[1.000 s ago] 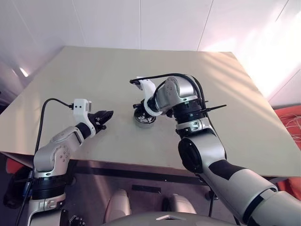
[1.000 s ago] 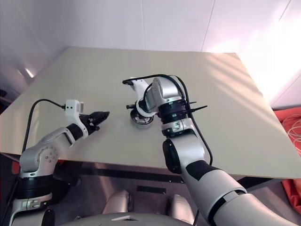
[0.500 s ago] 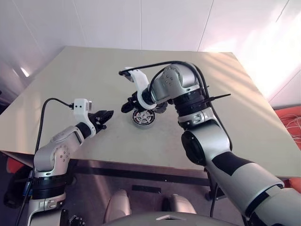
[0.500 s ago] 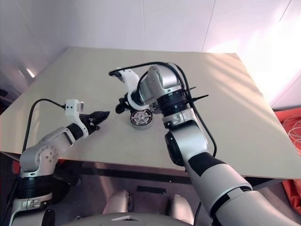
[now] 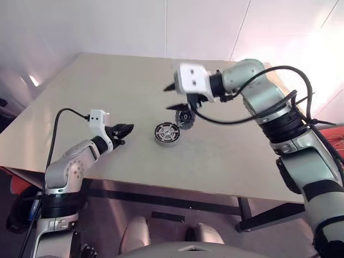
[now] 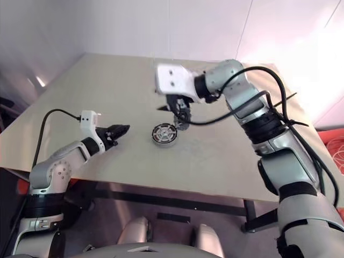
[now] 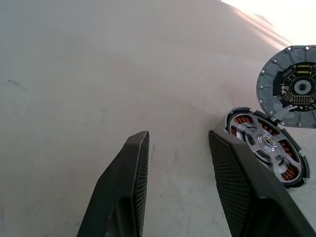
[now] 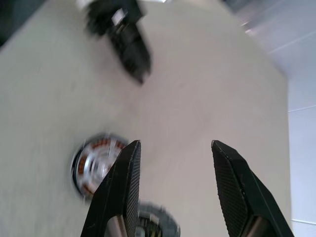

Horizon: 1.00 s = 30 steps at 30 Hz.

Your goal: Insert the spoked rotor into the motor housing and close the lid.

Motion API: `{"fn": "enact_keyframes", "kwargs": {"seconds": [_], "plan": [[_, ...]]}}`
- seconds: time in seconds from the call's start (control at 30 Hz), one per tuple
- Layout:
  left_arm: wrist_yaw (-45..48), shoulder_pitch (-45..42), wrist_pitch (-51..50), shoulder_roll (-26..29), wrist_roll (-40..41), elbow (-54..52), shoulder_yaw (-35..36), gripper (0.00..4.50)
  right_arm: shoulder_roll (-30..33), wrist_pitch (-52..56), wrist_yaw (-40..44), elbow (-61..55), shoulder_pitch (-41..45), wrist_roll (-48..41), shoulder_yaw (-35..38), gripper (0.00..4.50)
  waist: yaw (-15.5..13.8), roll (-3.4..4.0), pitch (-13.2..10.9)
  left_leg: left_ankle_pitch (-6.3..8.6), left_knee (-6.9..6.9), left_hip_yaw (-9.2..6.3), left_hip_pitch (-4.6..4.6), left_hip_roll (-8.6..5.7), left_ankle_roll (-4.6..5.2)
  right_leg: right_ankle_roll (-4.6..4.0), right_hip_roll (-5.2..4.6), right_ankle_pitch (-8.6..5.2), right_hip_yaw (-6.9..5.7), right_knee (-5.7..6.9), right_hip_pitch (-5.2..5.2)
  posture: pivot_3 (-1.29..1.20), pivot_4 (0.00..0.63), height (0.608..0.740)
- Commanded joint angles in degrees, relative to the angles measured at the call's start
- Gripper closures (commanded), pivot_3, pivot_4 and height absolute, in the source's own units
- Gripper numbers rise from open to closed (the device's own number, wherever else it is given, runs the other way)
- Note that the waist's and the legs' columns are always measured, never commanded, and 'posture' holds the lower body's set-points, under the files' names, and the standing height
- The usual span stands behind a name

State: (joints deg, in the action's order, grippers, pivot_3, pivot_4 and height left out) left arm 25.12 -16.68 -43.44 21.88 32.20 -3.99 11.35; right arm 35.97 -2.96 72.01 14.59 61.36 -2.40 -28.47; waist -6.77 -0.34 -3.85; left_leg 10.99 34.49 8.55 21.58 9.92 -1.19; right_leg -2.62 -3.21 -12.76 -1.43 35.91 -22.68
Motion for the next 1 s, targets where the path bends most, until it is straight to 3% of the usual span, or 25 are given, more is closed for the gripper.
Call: {"fn": "enact_keyframes", "kwargs": {"seconds": [0.03,0.23,0.43,0.7,1.0], "plan": [[1.0,-2.5,1.7,0.5,-0.6,0.1,-0.2,2.48,0.2,-11.0,5.0,2.9,-0.4,3.3,-1.4,1.93,0.5,0.0,0.0,-0.02,0.02,0.0,0.0,0.01,0.13,-0.03,0.01,0.01,0.0,0.0,0.0,0.0,0.0,0.74],[1.6,-2.5,2.2,0.4,-1.0,0.6,-0.3,2.48,-1.7,-16.6,8.3,3.1,-3.1,6.4,-3.4,1.93,1.6,0.0,0.0,0.18,0.3,0.02,0.12,0.02,1.07,-0.09,0.01,0.04,-0.02,0.01,0.0,0.0,0.0,0.74],[1.3,-1.8,2.3,0.2,-0.9,0.0,0.1,2.48,-6.1,-16.1,9.1,4.3,-4.7,9.7,-5.6,1.93,1.5,0.0,0.0,0.26,0.51,0.02,0.14,0.08,1.23,-0.11,0.0,0.05,-0.06,0.05,0.07,0.0,0.0,0.74],[0.7,-0.3,2.3,-0.2,-0.6,-1.3,0.5,2.48,-13.7,-15.2,5.2,16.3,-2.9,15.7,-6.8,1.93,1.6,0.0,0.0,0.24,0.63,0.02,0.07,0.08,1.22,-0.15,-0.02,0.07,-0.06,0.24,0.12,0.0,0.0,0.74],[0.3,0.5,2.2,-0.7,-0.5,-2.2,0.4,2.48,-17.5,-19.3,0.8,30.8,2.8,20.3,-6.3,1.93,2.1,0.0,0.0,0.21,0.64,0.02,0.06,0.1,1.16,-0.18,-0.02,0.05,-0.05,0.42,0.03,0.0,0.0,0.74]]}}
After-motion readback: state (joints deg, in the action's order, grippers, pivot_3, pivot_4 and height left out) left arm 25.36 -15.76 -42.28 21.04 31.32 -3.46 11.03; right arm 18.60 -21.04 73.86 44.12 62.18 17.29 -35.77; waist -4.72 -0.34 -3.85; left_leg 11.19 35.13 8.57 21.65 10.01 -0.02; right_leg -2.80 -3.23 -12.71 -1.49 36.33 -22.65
